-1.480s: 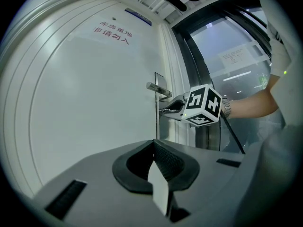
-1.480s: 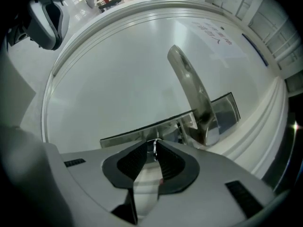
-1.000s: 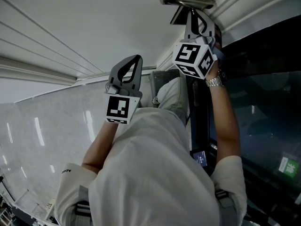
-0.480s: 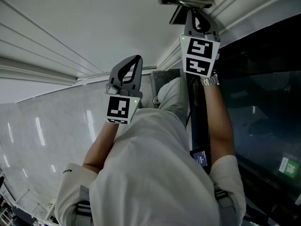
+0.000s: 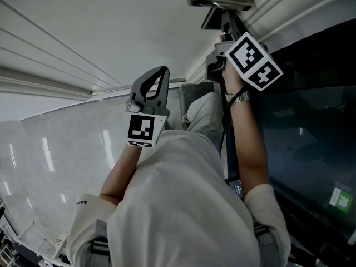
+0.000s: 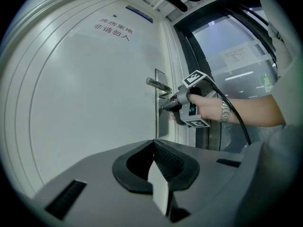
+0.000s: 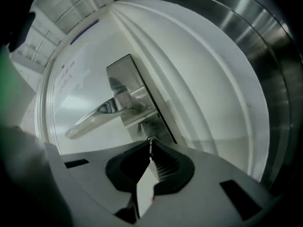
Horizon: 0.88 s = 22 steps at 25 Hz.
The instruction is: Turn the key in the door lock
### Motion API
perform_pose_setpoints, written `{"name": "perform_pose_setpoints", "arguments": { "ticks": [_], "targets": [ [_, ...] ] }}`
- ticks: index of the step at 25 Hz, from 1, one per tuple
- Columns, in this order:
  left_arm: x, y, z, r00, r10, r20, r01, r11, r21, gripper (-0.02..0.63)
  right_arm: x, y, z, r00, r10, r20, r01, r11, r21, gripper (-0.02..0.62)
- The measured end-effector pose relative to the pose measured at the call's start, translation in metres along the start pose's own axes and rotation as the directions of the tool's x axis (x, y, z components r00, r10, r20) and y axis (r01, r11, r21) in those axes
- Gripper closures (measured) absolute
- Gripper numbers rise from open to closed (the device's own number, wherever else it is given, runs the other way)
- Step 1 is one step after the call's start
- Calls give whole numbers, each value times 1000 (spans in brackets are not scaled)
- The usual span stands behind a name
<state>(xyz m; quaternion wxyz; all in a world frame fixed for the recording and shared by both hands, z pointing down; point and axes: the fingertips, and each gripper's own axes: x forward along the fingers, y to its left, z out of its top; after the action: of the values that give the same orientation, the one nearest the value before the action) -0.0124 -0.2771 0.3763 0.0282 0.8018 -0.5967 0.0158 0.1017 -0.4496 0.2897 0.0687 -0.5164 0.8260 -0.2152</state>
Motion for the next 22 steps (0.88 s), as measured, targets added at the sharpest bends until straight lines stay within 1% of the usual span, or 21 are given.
{"name": "perform_pose_setpoints", "arguments": {
  "ticks": [2, 5, 7, 9, 11, 14, 16, 20, 22],
  "targets": [
    [-1, 1, -2, 1000, 4, -5, -4, 1000, -2, 597, 2, -2, -1, 1000, 20, -2, -19, 993, 118, 581],
    [-1, 2, -3, 1000, 8, -8, -8, 1000, 0, 597, 4, -3, -1, 999, 35, 9, -36, 969, 244, 581],
    [-2, 2, -2, 1000, 12, -6, -12, 1000, 2, 597, 4, -4, -1, 999, 48, 19, -51, 939, 339, 583],
    [-4, 3, -1, 1000, 16, -6, -16, 1000, 3, 597, 3, -5, 0, 997, 69, 22, -72, 898, 434, 583],
    [-6, 5, -2, 1000, 21, -8, -21, 1000, 5, 597, 4, -5, -1, 995, 92, 24, -92, 859, 503, 581],
    [-8, 7, -3, 1000, 24, -10, -24, 1000, 7, 597, 5, -5, -3, 993, 111, 31, -108, 812, 574, 581],
    [-10, 6, -3, 1000, 22, -7, -22, 1000, 8, 597, 5, -5, -4, 993, 114, 40, -115, 790, 602, 580],
    [-15, 5, -1, 1000, 25, 0, -25, 1000, 10, 597, 4, -6, -4, 993, 105, 52, -114, 778, 618, 578],
    [-16, 6, -2, 1000, 29, -1, -28, 1000, 7, 597, 5, -7, -4, 993, 112, 46, -117, 783, 611, 578]
  ]
}}
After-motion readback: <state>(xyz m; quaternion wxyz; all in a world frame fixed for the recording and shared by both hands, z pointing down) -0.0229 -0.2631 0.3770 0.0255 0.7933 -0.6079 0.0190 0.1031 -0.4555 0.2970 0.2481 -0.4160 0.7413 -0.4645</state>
